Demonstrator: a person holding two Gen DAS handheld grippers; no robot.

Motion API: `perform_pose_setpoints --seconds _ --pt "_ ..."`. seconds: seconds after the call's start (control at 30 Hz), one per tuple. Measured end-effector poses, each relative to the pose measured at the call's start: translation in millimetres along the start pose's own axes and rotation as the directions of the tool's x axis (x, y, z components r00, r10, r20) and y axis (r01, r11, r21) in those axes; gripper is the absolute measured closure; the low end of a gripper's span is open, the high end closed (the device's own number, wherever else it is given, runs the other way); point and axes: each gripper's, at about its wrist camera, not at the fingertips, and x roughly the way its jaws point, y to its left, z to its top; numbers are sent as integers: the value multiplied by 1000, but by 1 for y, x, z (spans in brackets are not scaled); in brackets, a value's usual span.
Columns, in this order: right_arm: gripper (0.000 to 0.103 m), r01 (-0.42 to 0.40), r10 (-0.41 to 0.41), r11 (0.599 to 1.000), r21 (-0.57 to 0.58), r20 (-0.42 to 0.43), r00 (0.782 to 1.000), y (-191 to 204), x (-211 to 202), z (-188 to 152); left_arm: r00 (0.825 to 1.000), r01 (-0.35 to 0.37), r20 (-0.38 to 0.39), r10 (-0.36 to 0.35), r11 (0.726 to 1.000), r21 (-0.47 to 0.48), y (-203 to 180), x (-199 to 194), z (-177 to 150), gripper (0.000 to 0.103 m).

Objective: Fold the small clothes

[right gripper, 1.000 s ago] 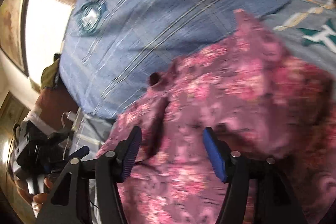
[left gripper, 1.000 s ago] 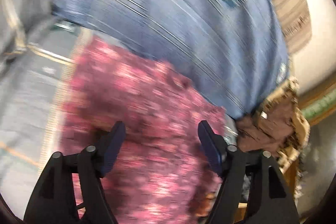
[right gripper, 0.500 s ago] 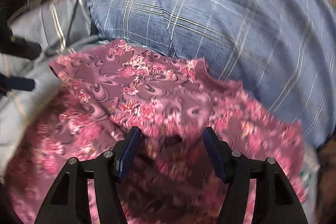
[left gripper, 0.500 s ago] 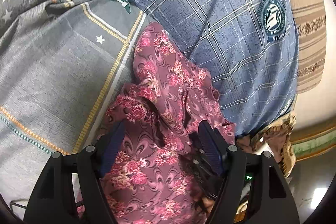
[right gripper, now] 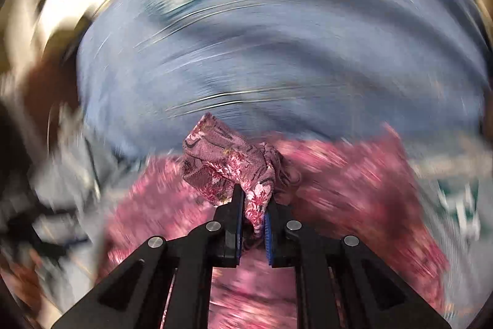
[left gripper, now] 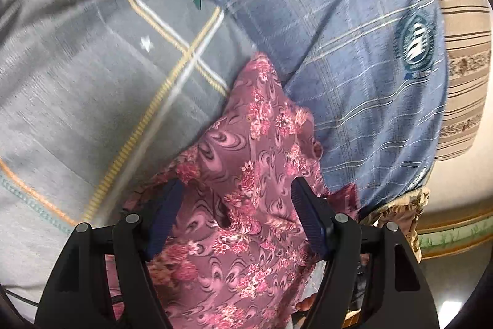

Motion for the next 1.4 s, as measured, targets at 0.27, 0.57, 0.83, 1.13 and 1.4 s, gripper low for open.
perform_pose_setpoints --seconds 0.27,0.57,0.83,1.13,1.4 --pt "60 -90 99 968 234 -27 995 -59 -4 -30 997 -57 -59 57 998 -6 -7 45 -10 31" --pt "86 -104 103 967 232 15 995 -57 11 -10 998 -58 -11 59 998 6 -16 48 14 84" --pt "86 -120 126 843 525 25 992 -123 -26 -35 993 -114 -28 115 993 26 7 43 4 87" --pt "37 -197 158 832 519 119 980 -128 -33 -35 995 -88 -44 89 996 5 7 46 2 75" --pt "95 -229 183 916 328 164 969 -89 -50 2 995 -103 11 102 992 69 -6 35 3 75"
